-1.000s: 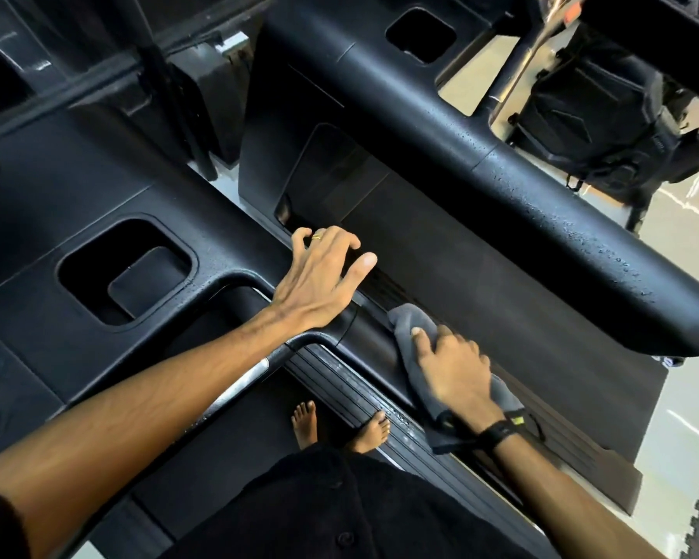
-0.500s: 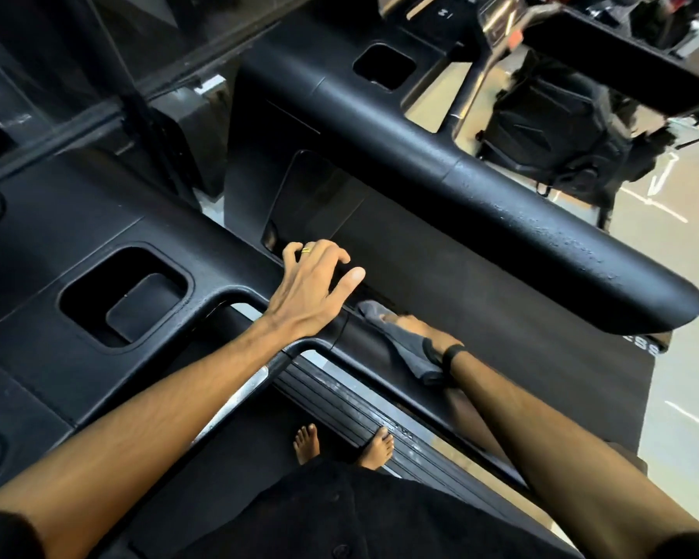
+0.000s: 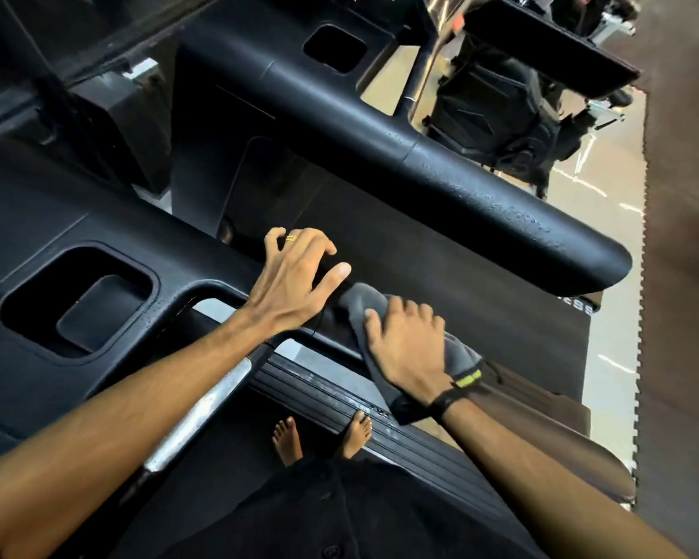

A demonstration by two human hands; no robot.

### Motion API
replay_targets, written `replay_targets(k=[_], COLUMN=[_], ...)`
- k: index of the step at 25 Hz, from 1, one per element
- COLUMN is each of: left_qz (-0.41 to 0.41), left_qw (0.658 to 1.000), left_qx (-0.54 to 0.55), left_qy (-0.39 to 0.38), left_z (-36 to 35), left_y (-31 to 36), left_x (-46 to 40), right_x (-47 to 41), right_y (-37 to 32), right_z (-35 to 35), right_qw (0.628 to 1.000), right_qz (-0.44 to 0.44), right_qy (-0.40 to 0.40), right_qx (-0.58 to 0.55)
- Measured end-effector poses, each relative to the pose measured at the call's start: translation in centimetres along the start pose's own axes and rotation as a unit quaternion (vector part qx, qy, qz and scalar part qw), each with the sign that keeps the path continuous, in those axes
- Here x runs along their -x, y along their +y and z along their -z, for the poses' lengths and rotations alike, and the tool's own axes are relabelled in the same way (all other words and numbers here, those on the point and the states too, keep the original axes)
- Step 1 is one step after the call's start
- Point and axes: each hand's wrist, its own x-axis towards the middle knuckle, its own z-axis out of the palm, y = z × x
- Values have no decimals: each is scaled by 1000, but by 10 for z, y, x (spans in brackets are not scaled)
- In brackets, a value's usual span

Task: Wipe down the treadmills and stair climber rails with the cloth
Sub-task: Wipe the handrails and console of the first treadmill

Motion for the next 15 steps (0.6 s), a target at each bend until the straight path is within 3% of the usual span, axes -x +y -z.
replay_targets(k=[2, 4, 7, 12, 15], left_qz=[-9, 3, -35, -14, -6], left_qw=[1000, 997, 994, 993, 993], left_qx=[23, 77, 99, 104, 103], left_qy=[2, 15, 8, -50, -57], left_z=[3, 5, 0, -17, -30], left_y=[7, 27, 63, 75, 79], left_x=[0, -4, -7, 0, -1], right_x=[-29, -62, -74, -20, 12], right_y=[-13, -6, 38, 151, 186], right_z=[0, -2, -12, -15, -10], right_qw=[994, 969, 935, 942, 960], right_qz=[4, 13, 14, -14, -109], right_qy=[-59, -182, -301, -311, -237], right_qx=[-90, -167, -186, -124, -103])
